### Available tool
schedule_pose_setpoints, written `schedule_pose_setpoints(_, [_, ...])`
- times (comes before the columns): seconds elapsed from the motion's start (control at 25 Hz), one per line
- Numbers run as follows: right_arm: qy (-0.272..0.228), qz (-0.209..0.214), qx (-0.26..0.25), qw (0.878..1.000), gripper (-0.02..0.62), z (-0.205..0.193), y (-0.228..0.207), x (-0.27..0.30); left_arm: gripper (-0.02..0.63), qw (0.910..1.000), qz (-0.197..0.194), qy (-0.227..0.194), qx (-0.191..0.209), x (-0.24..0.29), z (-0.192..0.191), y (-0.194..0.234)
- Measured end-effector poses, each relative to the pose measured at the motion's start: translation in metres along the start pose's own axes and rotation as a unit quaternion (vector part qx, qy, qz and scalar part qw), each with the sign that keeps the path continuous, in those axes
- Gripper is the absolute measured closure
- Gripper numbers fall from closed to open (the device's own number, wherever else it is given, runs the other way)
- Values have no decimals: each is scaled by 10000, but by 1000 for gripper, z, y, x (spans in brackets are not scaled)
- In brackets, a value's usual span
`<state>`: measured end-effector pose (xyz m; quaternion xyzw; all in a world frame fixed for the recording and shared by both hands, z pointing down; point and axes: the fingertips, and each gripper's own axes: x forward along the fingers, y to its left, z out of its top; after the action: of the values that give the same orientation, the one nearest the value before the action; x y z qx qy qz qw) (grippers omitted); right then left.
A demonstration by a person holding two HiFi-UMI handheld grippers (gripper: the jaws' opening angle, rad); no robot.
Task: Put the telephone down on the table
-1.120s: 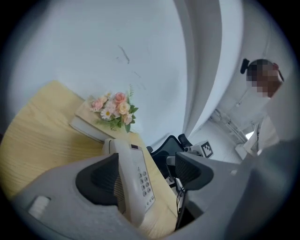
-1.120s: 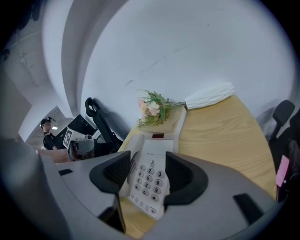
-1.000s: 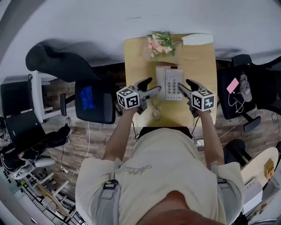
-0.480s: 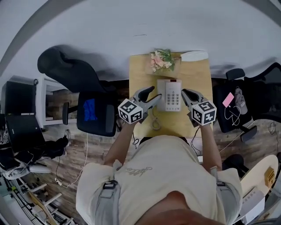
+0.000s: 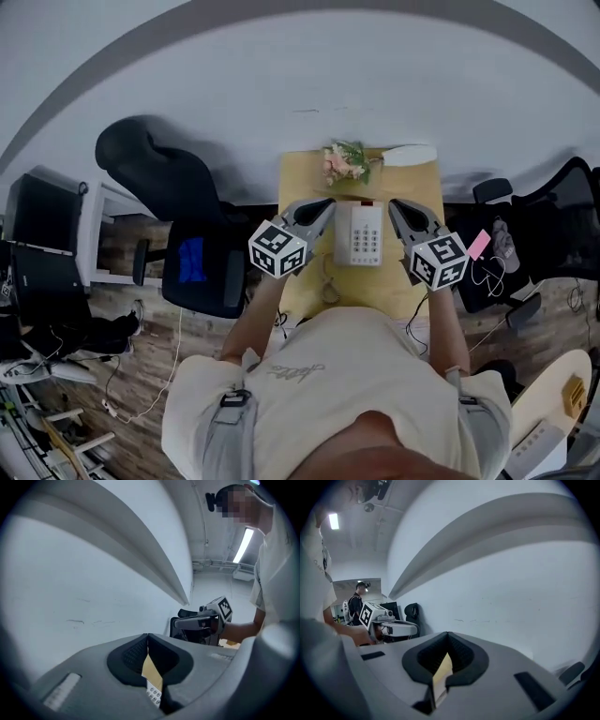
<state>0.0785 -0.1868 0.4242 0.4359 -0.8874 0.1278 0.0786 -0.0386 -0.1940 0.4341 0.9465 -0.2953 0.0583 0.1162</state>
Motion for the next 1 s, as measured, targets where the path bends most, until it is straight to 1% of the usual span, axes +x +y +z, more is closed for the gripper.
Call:
schedule_pose_setpoints(0.28, [-481,103,-462,9977,594,54,14,-10,588,9983,22,-425,401,-3,67,-4])
schedule_pose_setpoints(0.4, [-690,123,-600,9957,594,74,19,-15,588,9968,84,-595,522,-7,89,-5])
schedule_pose_setpoints(0.76, [-1136,-30,-951,9890,594,124,26,-30,588,9914,206,-910,914,-17,129,-16])
schedule_pose_setpoints(1.0, [-1395,-178,-1067,9843,594,148,26,-36,588,9881,243,-1110,1038,-22,151,-20])
